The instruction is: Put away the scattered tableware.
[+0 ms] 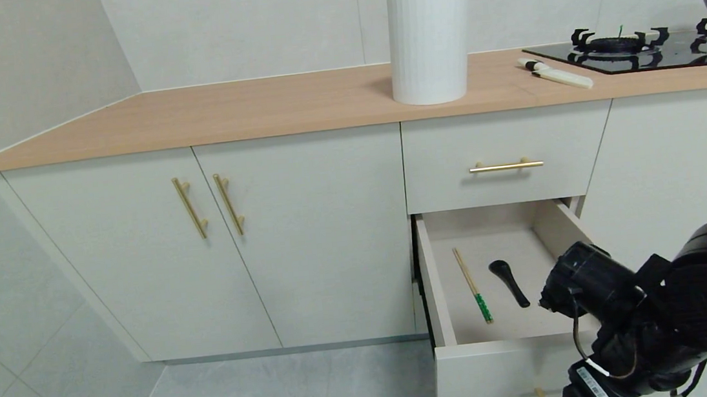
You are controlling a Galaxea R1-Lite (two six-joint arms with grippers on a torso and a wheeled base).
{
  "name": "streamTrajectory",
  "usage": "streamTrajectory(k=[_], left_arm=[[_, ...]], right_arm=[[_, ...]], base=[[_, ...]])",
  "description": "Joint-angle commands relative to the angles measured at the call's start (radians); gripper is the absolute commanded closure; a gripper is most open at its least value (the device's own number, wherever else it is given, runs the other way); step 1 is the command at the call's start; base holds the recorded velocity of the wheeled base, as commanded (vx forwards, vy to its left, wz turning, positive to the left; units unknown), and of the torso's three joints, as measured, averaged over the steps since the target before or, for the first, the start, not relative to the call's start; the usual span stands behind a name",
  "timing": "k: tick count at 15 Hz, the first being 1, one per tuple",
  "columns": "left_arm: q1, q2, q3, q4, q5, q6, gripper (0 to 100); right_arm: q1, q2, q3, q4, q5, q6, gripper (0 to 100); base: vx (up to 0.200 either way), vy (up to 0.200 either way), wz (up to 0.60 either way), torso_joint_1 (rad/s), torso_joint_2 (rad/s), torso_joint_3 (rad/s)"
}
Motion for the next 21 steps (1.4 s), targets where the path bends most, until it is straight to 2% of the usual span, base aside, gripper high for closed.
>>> streamTrajectory(k=[1,4,10,15,21], left_arm=[[0.0,0.001,0.0,0.0,0.0,0.0,0],[0.0,0.001,0.0,0.0,0.0,0.0,0],[0.0,0.001,0.0,0.0,0.0,-0.001,0],[0.0,0.001,0.0,0.001,0.0,-0.001,0],[0.0,0.001,0.0,0.001,0.0,-0.001,0]], right_arm=[[-0.002,0.076,-0.043,0.0,-0.007,0.046,0],[-0.007,0.082,-0.061,-0.001,-0.008,0.06,0],[-0.025,0.111,-0.058,-0.131,-0.06,0.093,0],[-0.033,0.122,-0.064,-0.22,-0.065,0.095,0],[-0.083,0.184,-0.21,-0.243,-0.065,0.037,0]], base=[[0.0,0.0,0.0,0.0,0.0,0.0],[0.0,0.0,0.0,0.0,0.0,0.0],[0.0,0.0,0.0,0.0,0.0,0.0],[0.0,0.0,0.0,0.0,0.0,0.0],[0.0,0.0,0.0,0.0,0.0,0.0]])
